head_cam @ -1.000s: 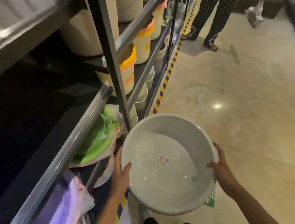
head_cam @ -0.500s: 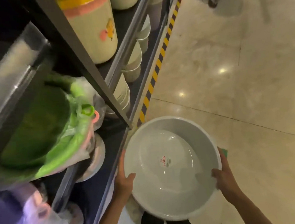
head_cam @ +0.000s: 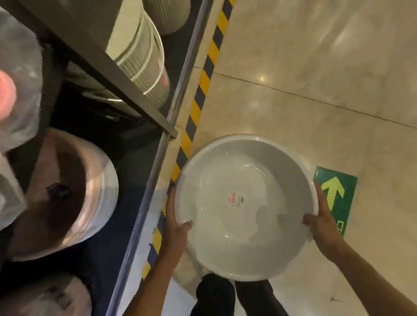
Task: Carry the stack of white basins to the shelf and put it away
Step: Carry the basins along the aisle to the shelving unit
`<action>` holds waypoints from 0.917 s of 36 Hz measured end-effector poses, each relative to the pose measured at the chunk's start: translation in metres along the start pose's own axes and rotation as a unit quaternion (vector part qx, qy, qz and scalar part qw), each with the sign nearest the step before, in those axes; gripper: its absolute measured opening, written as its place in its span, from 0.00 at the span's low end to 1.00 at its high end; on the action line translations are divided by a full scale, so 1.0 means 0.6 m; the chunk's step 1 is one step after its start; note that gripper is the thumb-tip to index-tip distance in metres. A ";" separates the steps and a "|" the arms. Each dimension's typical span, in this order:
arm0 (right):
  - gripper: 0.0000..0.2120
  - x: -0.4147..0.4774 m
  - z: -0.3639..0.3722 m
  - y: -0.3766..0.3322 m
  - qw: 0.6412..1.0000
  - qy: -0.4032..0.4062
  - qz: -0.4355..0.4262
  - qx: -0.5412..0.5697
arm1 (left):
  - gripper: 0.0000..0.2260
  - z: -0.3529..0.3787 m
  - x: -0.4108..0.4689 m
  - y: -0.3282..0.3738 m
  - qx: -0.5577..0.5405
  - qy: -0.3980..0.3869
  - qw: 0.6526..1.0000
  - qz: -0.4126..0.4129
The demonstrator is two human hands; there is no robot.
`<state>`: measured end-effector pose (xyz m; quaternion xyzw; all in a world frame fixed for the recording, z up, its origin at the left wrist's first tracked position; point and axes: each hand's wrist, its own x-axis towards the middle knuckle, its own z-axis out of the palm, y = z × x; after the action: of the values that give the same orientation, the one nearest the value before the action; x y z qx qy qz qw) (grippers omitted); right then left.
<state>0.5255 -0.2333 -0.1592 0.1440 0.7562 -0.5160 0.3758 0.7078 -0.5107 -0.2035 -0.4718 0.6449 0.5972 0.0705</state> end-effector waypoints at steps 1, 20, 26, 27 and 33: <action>0.45 0.008 0.006 0.004 1.000 0.011 0.010 -0.014 | 0.38 0.007 0.007 -0.003 -0.012 0.009 1.000 -0.015; 0.48 0.171 0.017 0.205 0.997 0.032 0.053 0.049 | 0.28 0.074 0.136 -0.136 -0.029 -0.010 1.000 -0.004; 0.50 0.196 0.002 0.226 0.994 -0.004 0.075 0.082 | 0.38 0.079 0.157 -0.158 -0.114 -0.012 0.993 -0.042; 0.50 0.196 0.001 0.225 0.993 -0.012 0.078 0.084 | 0.38 0.077 0.158 -0.159 -0.122 -0.021 0.991 -0.050; 0.46 0.177 0.002 0.176 0.992 -0.019 0.069 0.107 | 0.36 0.056 0.148 -0.093 -0.165 -0.017 0.984 -0.059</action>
<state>0.5181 -0.2073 -0.3061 0.2256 0.6776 -0.5698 0.4066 0.6821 -0.5205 -0.3101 -0.5042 0.5073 0.6978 0.0377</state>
